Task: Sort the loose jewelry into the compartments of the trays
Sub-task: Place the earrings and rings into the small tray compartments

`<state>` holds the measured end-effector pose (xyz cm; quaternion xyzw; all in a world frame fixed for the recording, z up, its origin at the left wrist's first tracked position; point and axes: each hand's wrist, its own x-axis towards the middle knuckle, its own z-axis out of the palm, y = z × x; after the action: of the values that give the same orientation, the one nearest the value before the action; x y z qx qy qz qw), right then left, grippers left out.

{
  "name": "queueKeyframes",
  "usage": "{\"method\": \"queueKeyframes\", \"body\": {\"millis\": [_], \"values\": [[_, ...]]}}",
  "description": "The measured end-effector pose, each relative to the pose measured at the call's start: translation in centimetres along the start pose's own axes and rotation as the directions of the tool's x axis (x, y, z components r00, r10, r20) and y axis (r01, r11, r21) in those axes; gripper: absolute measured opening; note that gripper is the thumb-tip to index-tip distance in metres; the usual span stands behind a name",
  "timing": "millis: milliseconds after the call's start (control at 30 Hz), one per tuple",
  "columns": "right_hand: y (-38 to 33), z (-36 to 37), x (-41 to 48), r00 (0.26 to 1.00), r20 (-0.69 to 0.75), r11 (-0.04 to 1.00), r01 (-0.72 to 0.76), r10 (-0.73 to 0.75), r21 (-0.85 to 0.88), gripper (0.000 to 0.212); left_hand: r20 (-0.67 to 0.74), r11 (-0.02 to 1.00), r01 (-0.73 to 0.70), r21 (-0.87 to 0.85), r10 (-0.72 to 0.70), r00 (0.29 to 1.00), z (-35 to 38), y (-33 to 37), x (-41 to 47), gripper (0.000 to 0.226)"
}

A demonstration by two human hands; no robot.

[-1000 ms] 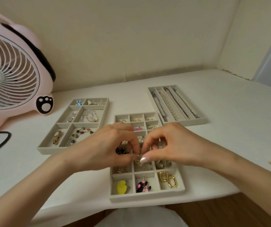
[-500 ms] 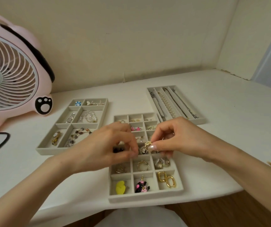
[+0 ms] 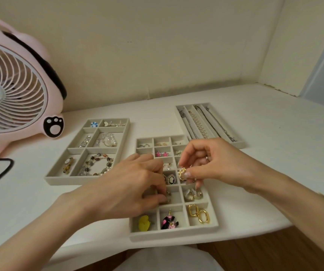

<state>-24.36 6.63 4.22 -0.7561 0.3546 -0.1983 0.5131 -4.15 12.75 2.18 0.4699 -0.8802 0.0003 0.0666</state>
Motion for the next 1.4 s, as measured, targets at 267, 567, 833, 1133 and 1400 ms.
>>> {"method": "queueKeyframes", "body": {"millis": [267, 567, 833, 1133, 1400], "values": [[0.2, 0.3, 0.1, 1.0, 0.014, 0.997, 0.022, -0.021, -0.07, 0.02, -0.009, 1.0, -0.017, 0.001, 0.017, 1.0, -0.3, -0.5, 0.0, 0.025], [0.2, 0.4, -0.1, 0.997, 0.004, 0.994, 0.074, -0.074, -0.083, 0.018, 0.027, 0.997, -0.072, -0.028, 0.073, 0.997, 0.0, -0.9, 0.8, 0.023], [0.6, 0.2, 0.0, 0.992, 0.012, 0.975, 0.126, -0.126, -0.183, 0.022, -0.076, 0.999, -0.029, 0.022, 0.03, 0.997, 0.7, 0.2, 1.6, 0.025], [0.8, 0.4, 0.1, 0.978, 0.036, 0.921, 0.205, -0.205, -0.331, 0.024, -0.036, 0.985, 0.1, -0.141, -0.106, 0.994, 1.1, 0.5, 1.7, 0.017], [1.1, 0.3, 0.3, 0.969, 0.062, 0.895, 0.246, -0.241, -0.371, 0.029, -0.057, 0.978, 0.173, -0.119, -0.181, 0.982, 1.2, 1.1, 1.7, 0.019]]}}
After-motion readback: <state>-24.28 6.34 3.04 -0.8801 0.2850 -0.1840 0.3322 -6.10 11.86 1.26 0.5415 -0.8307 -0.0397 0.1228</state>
